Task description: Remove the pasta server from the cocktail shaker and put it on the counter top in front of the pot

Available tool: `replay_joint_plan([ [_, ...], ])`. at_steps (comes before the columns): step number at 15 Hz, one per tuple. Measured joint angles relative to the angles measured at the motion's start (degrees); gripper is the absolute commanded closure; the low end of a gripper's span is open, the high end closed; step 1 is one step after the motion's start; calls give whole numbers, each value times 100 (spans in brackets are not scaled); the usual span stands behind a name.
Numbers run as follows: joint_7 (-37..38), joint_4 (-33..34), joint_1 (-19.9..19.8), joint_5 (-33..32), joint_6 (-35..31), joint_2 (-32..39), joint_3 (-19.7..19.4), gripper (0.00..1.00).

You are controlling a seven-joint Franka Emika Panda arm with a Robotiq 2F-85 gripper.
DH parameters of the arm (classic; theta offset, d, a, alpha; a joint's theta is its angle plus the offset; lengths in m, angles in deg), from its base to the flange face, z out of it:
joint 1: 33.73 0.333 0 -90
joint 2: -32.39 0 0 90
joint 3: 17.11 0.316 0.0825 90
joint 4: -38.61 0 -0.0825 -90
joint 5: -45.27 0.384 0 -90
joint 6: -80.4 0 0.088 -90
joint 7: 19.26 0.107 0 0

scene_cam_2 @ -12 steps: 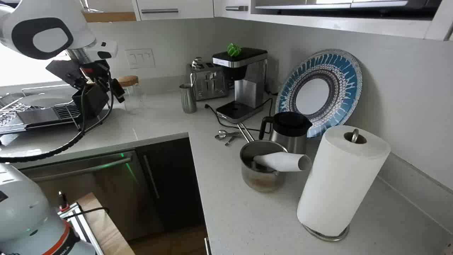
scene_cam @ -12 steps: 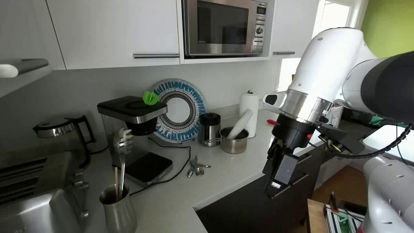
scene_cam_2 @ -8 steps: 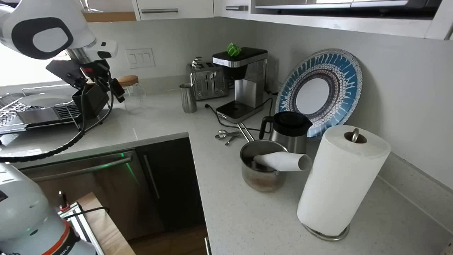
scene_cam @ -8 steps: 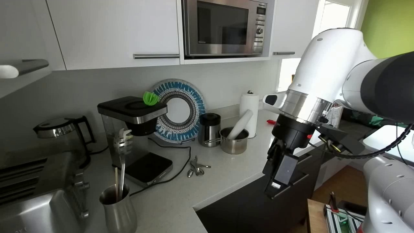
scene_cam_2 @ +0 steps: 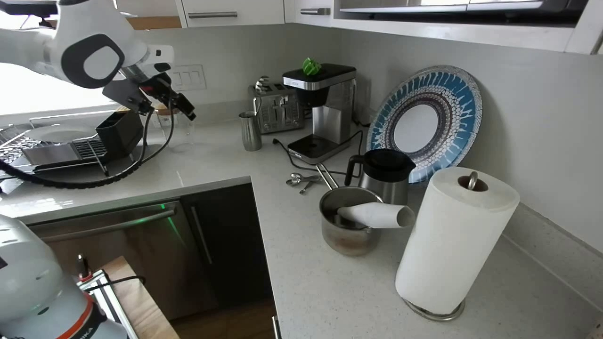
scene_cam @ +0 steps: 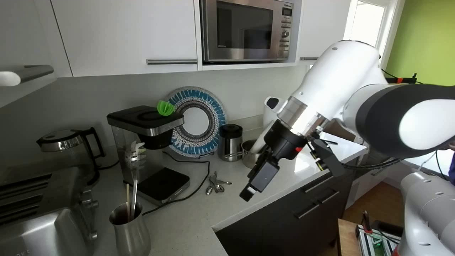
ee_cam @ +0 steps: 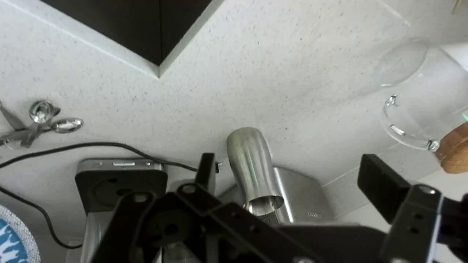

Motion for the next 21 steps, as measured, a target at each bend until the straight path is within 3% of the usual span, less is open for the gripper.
replay_joint_plan([
  [4, 1, 504, -129, -322, -274, 890, 71, 0],
  [6, 19, 548, -127, -326, -342, 971, 50, 0],
  [10, -26, 726, -253, -716, -1116, 1278, 29, 0],
  [15, 0, 1547, -544, -1179, -1213, 2268, 4, 0],
  [21, 53, 1580, -512, -1151, -1303, 2277, -12, 0],
])
